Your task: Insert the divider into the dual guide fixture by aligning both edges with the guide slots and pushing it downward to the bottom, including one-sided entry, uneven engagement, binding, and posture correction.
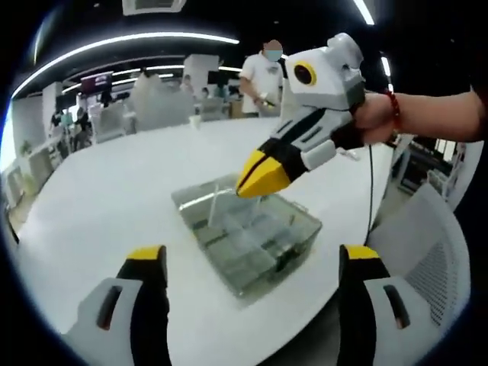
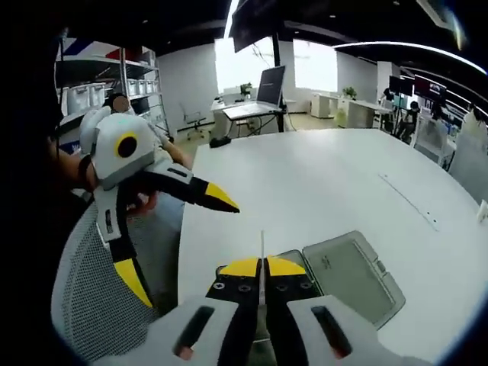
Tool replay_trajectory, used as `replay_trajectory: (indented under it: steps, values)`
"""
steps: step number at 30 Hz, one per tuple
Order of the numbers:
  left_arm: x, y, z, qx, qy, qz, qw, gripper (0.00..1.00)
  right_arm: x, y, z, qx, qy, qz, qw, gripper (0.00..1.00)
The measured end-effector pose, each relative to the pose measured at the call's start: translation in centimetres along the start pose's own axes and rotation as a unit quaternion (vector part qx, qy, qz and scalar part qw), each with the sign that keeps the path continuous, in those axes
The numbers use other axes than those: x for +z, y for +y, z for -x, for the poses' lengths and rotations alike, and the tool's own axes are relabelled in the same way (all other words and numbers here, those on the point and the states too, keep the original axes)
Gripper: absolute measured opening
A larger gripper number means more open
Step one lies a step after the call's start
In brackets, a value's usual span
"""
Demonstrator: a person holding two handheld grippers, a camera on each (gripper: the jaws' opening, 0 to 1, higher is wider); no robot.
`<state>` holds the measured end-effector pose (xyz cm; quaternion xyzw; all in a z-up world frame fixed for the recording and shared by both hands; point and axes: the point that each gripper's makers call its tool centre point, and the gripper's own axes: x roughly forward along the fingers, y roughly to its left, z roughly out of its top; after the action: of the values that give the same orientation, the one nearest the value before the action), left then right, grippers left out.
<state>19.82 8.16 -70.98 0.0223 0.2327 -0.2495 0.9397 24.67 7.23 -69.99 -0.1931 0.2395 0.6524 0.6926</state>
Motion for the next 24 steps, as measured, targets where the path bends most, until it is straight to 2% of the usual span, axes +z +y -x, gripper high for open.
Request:
replay_trajectory:
  steps: [4,7,11,15,24]
  values:
    - [0.2,0.3,0.0,0.001,-0.008,0.01,0.9999,0.95,-0.1,-0.2,-0.1,0.0,0.0,0.005,1.0,0.0]
    - [-0.1,0.2,-0.2,-0.011,-0.009,0.018,0.9997,0.97,-0.6,-0.3,-0.3,0.002,0.012,0.012,0.9999,0.0]
    - [0.4,0.2,-0.1,-0.009,-0.022,0.021,0.9995,0.99,-0.7,-0.3,-0.5,0.006,0.01,0.012,0.9999,0.0]
    - [-0.1,0.0,-0.2,-0.015,-0.009,0.022,0.9996,0.98,-0.8,-0.3,-0.7,0.008,0.013,0.019,0.9997,0.0]
    - [-0.2,0.2,-0.2,-0.013,-0.006,0.026,0.9996,0.96,-1.3,-0.2,-1.3,0.018,0.026,0.025,0.9992,0.0]
